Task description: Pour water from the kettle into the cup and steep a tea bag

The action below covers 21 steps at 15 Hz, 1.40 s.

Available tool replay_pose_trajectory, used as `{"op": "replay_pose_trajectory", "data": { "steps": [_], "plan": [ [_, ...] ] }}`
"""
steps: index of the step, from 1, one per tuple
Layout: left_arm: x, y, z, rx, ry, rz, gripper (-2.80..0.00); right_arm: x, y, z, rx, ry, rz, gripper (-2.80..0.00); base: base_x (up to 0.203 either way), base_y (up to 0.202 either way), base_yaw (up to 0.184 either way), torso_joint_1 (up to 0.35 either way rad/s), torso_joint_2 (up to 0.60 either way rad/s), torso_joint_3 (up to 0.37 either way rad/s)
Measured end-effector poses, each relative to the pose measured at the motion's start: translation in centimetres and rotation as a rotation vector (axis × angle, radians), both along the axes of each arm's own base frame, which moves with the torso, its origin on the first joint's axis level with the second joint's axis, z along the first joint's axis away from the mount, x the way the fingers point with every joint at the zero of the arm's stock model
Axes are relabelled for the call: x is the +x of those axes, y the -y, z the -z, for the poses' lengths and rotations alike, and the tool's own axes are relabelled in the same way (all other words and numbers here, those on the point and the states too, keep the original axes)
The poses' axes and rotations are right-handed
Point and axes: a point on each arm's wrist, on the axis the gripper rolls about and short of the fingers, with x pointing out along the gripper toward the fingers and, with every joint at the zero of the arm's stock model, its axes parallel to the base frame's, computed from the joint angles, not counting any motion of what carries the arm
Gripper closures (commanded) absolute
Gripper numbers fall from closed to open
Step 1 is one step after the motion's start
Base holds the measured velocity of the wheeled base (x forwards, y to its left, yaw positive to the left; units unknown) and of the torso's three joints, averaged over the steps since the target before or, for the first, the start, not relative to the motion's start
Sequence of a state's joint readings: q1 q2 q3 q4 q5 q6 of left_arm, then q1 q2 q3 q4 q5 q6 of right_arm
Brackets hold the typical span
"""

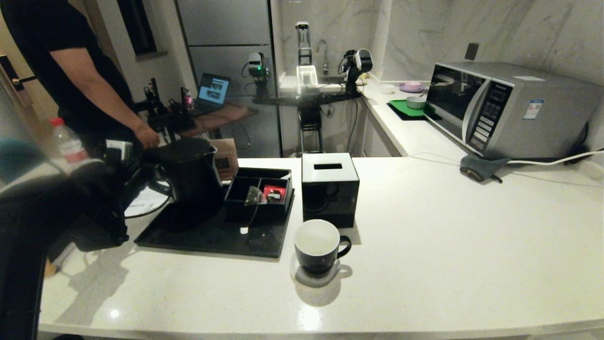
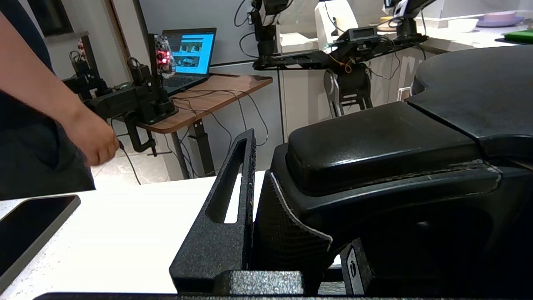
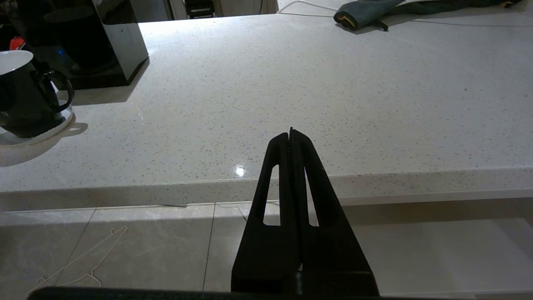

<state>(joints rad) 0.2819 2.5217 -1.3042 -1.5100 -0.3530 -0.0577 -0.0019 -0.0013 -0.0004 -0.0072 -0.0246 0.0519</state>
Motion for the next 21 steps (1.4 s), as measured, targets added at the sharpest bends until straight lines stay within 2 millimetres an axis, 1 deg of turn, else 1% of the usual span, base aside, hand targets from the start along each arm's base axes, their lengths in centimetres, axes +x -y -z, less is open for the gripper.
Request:
{"op": "replay_pose_trajectory", "data": {
  "steps": [5,8,13,21],
  "plan": [
    [-0.3,0.1,-0.2,-0.003,-0.005,0.000,0.00,0.0,0.0,0.0,0.000,0.000,0.000,0.00,0.000,0.000,0.000,0.000,0.00,0.000],
    [-0.6,0.2,-0.8,-0.012,-0.002,0.005,0.00,0.0,0.0,0.0,0.000,0.000,0.000,0.00,0.000,0.000,0.000,0.000,0.00,0.000],
    [-1.6,0.1,-1.4,-0.022,-0.012,0.001,0.00,0.0,0.0,0.0,0.000,0.000,0.000,0.00,0.000,0.000,0.000,0.000,0.00,0.000],
    [-2.8,-0.9,-3.0,-0.053,0.000,0.000,0.00,0.0,0.0,0.0,0.000,0.000,0.001,0.00,0.000,0.000,0.000,0.000,0.00,0.000]
  ]
}}
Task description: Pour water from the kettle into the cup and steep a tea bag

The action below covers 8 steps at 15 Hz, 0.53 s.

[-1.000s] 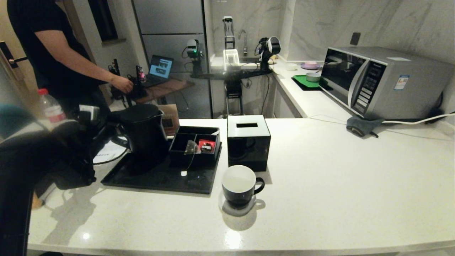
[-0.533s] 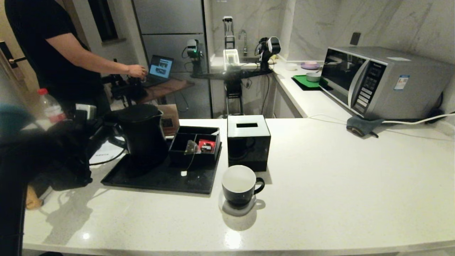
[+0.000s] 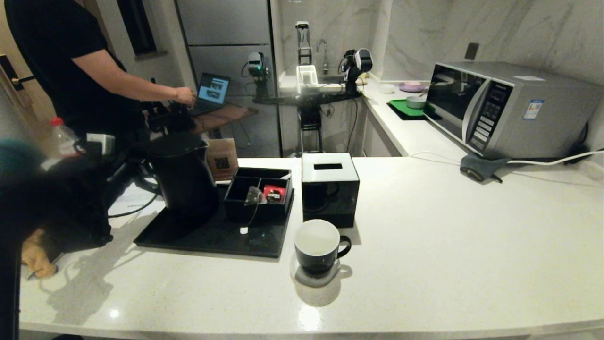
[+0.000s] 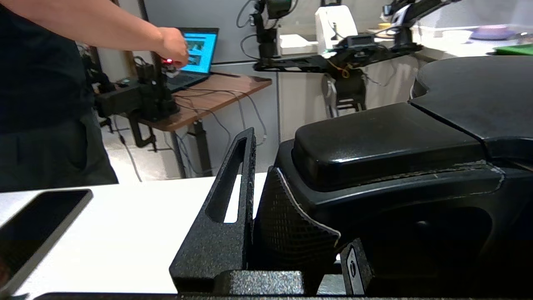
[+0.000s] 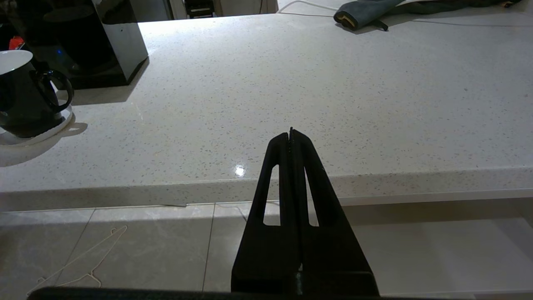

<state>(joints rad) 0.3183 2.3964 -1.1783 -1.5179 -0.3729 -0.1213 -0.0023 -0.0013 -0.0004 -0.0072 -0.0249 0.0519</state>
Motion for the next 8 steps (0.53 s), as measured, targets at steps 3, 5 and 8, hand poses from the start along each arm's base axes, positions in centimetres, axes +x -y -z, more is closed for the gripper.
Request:
{"op": "replay_pose_trajectory", "data": {
  "steps": [3,5,8],
  "plan": [
    [-0.6,-0.2,-0.7,-0.012,-0.001,0.035,0.00,0.0,0.0,0.0,0.000,0.000,0.000,0.00,0.000,0.000,0.000,0.000,0.00,0.000],
    [-0.8,-0.3,-1.2,-0.009,0.007,0.046,0.00,0.0,0.0,0.0,0.000,0.000,0.000,0.00,0.000,0.000,0.000,0.000,0.00,0.000],
    [-1.2,-0.2,-2.1,-0.017,0.014,0.091,0.00,0.0,0.0,0.0,0.000,0.000,-0.001,0.00,0.000,0.000,0.000,0.000,0.00,0.000]
  ]
}}
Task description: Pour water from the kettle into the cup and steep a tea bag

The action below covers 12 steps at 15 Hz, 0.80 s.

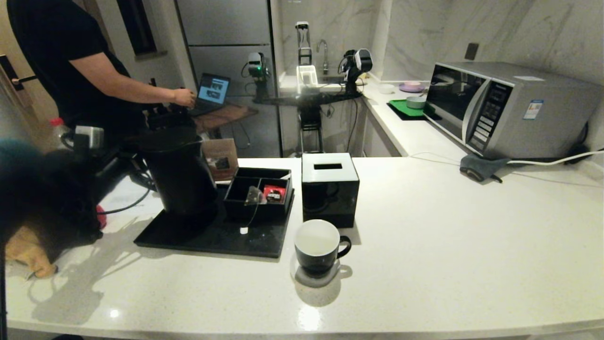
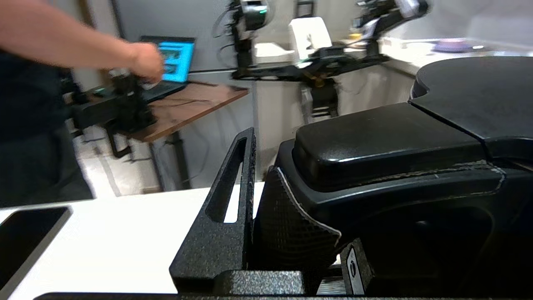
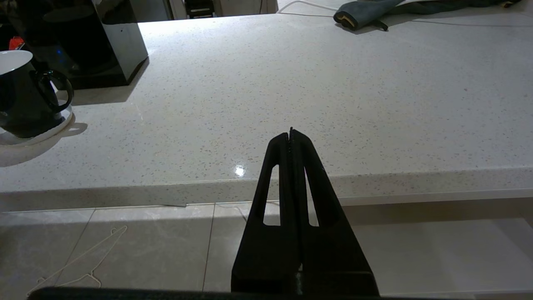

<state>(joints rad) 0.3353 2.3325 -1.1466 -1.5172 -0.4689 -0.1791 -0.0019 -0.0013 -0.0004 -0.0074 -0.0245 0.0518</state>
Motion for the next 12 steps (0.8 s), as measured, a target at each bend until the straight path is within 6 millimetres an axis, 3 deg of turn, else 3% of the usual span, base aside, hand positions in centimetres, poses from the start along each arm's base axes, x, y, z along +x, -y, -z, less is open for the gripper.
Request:
{"op": "replay_pose_trajectory", "data": {
  "steps": [12],
  "plan": [
    [-2.3,1.3,-3.4,0.018,0.011,0.159,0.00,0.0,0.0,0.0,0.000,0.000,0.000,0.00,0.000,0.000,0.000,0.000,0.00,0.000]
  ]
}}
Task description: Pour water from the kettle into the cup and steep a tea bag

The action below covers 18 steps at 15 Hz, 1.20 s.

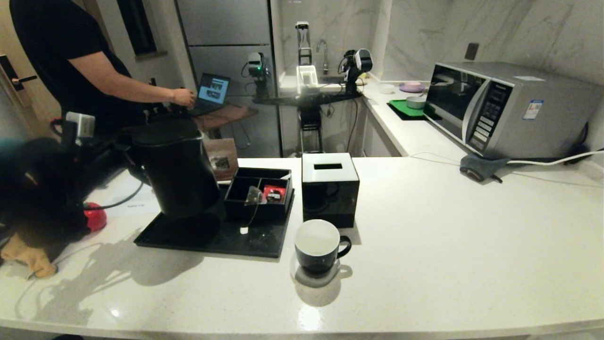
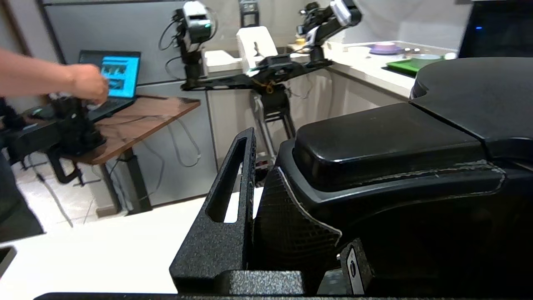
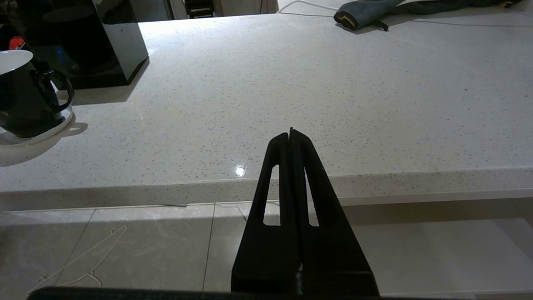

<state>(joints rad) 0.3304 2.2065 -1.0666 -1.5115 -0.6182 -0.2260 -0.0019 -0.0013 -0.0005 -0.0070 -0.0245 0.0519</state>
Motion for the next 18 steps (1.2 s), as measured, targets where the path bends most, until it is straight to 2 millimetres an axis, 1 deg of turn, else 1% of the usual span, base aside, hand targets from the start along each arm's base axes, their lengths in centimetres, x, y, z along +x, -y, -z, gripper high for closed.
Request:
{"op": "replay_pose_trajectory", "data": {
  "steps": [5,11,16,18],
  "plan": [
    [-1.1,1.3,-1.2,0.009,0.001,0.061,0.00,0.0,0.0,0.0,0.000,0.001,0.001,0.00,0.000,0.000,0.000,0.000,0.00,0.000],
    [-1.8,4.8,-3.5,0.017,0.035,0.134,0.00,0.0,0.0,0.0,0.000,0.000,0.000,0.00,0.000,0.000,0.000,0.000,0.00,0.000],
    [-3.1,6.3,-3.9,0.051,0.018,0.150,0.00,0.0,0.0,0.0,0.000,0.000,0.000,0.00,0.000,0.000,0.000,0.000,0.00,0.000],
    [-3.4,6.8,-4.1,0.073,0.016,0.153,0.00,0.0,0.0,0.0,0.000,0.000,0.001,0.00,0.000,0.000,0.000,0.000,0.00,0.000]
  ]
}}
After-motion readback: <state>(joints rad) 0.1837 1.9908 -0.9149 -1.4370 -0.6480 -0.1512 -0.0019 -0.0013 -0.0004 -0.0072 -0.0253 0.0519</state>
